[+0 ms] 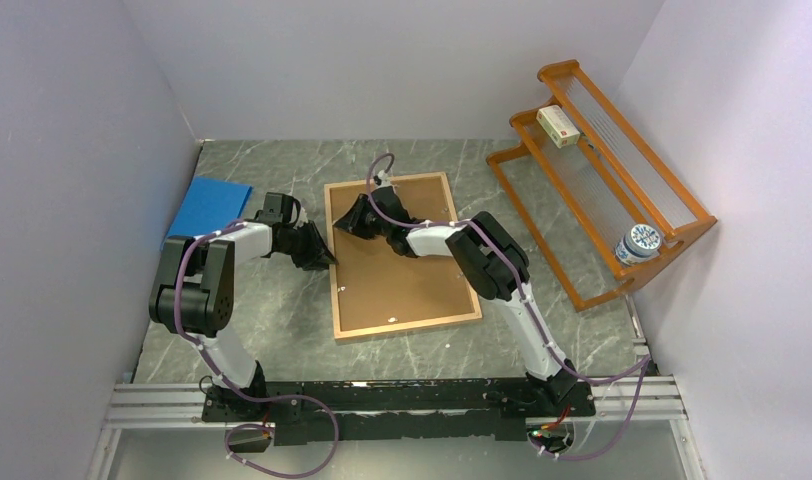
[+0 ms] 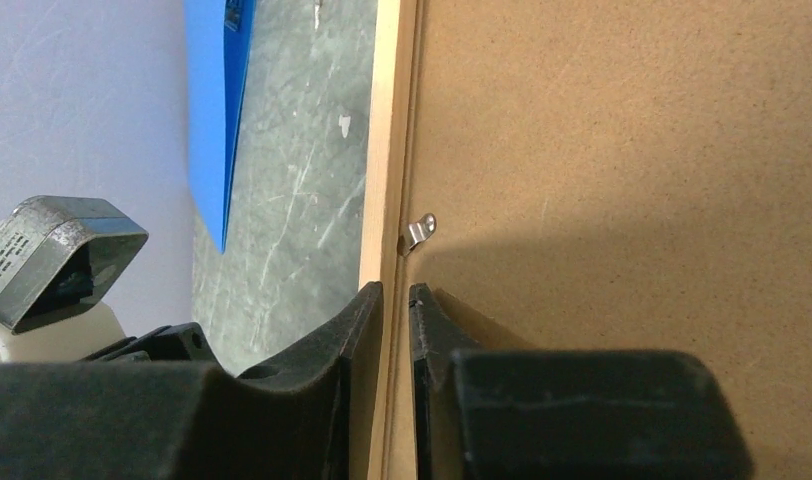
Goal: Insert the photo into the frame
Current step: Install the photo frame at the center of the board.
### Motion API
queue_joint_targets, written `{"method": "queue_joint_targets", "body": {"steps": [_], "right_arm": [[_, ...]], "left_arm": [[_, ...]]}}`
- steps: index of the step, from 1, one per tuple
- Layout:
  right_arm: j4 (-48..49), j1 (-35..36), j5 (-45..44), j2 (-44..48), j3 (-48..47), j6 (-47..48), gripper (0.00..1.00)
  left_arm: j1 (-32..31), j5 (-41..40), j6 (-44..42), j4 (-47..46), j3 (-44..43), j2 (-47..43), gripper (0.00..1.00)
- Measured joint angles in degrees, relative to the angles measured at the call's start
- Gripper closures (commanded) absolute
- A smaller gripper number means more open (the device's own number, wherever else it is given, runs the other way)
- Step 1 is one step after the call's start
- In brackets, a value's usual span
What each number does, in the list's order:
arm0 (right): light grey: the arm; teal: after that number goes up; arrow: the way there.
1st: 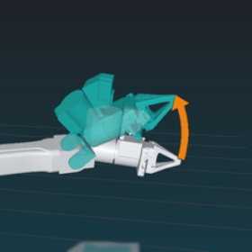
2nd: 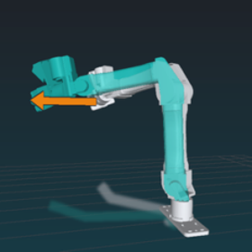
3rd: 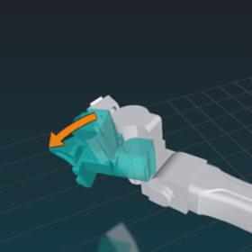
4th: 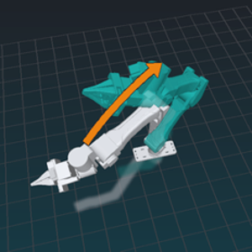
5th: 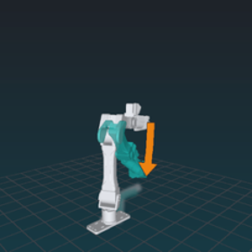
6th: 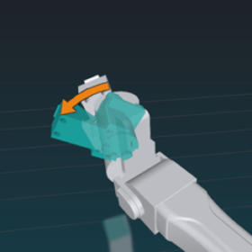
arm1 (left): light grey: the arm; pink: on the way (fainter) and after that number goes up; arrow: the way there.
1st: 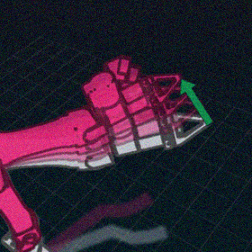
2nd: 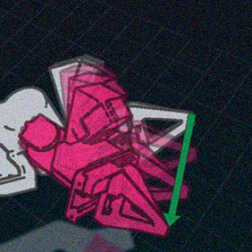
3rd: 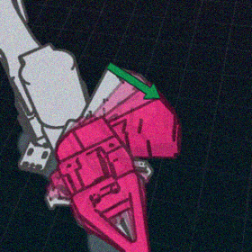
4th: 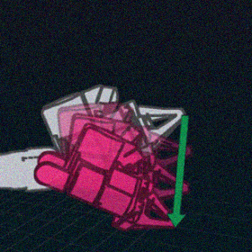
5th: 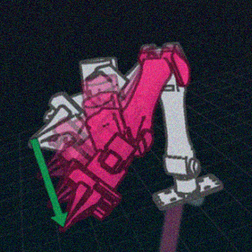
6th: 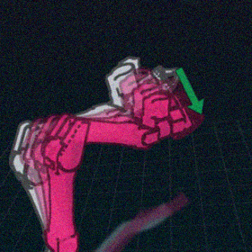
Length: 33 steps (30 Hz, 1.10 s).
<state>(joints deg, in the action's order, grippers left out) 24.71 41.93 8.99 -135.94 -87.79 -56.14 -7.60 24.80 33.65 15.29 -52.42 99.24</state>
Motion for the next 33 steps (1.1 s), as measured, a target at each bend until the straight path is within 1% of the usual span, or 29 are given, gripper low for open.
{"method": "queue_joint_targets", "body": {"steps": [2,5,8,19,25,33], "right_arm": [[-0.07,0.00,0.00,0.00,-0.04,0.00,0.76],[-0.92,0.02,0.11,0.00,-0.68,-0.02,0.68],[-2.16,0.13,0.28,-0.20,-1.97,0.02,0.66],[-3.26,0.15,0.28,-2.80,-6.47,0.00,0.62],[-6.73,0.66,-1.60,-2.95,-8.61,0.44,0.61],[-11.69,1.55,-4.74,-4.57,-13.73,1.90,0.58]], "left_arm": [[-0.04,0.00,0.00,0.00,0.00,0.00,0.82],[-0.04,-0.02,0.00,0.00,-0.02,0.00,0.82],[-0.07,-0.04,0.00,0.00,-0.02,0.00,0.82],[-0.04,-0.04,0.00,0.02,-0.02,0.00,0.82],[-0.07,-0.04,-0.02,0.00,-0.02,0.00,0.82],[-0.04,-1.09,0.00,-0.85,-0.11,0.00,0.81]]}}
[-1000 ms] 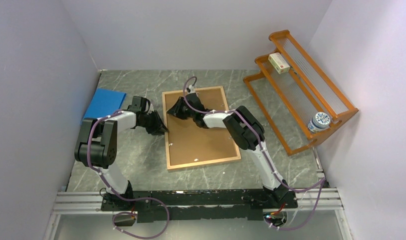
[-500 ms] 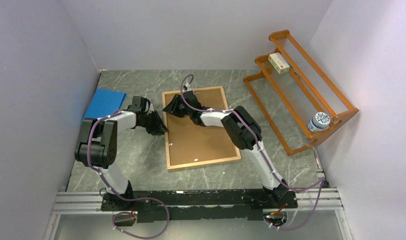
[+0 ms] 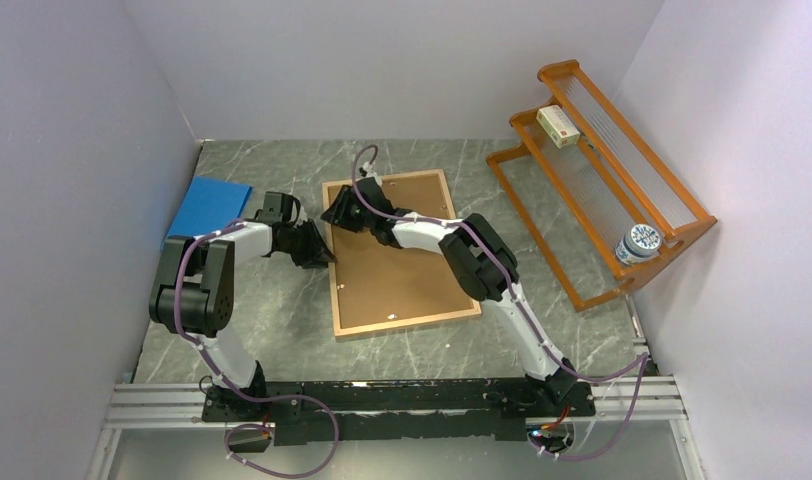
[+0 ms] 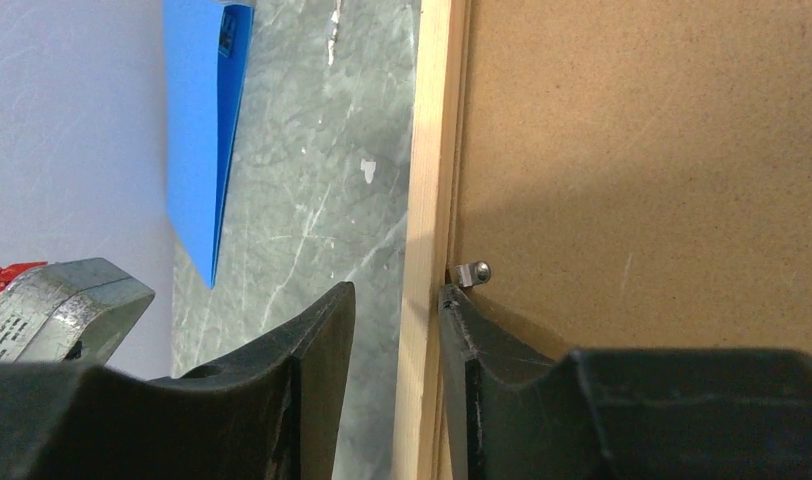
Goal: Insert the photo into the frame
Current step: Install the photo frame at the center of the board.
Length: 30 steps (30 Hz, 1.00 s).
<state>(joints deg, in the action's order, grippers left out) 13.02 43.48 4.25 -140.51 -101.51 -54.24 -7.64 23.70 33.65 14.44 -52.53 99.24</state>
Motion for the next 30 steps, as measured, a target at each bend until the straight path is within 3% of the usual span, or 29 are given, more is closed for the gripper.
{"method": "queue_joint_targets", "body": {"steps": [5,8,14,23,30], "right_arm": [[3.08,0.20,-0.68,1.01,2.64,0.92,0.54],[3.82,0.04,-1.01,5.66,8.98,2.95,0.52],[-4.46,-2.38,-1.31,20.61,19.17,7.78,0.43],[-20.33,-13.53,-8.44,45.07,30.36,13.70,0.19],[-31.41,-21.40,-12.28,49.77,47.19,16.74,0.16]], "left_arm": [[0.00,-0.11,0.04,0.13,-0.11,0.00,0.78],[0.00,-0.20,0.22,0.35,-0.24,-0.02,0.70],[-0.13,-1.07,0.72,0.68,-0.28,-0.35,0.54],[-0.44,-1.88,2.01,1.03,1.95,-4.28,0.29],[-0.44,-2.67,2.54,1.42,5.33,-8.20,0.30]]}}
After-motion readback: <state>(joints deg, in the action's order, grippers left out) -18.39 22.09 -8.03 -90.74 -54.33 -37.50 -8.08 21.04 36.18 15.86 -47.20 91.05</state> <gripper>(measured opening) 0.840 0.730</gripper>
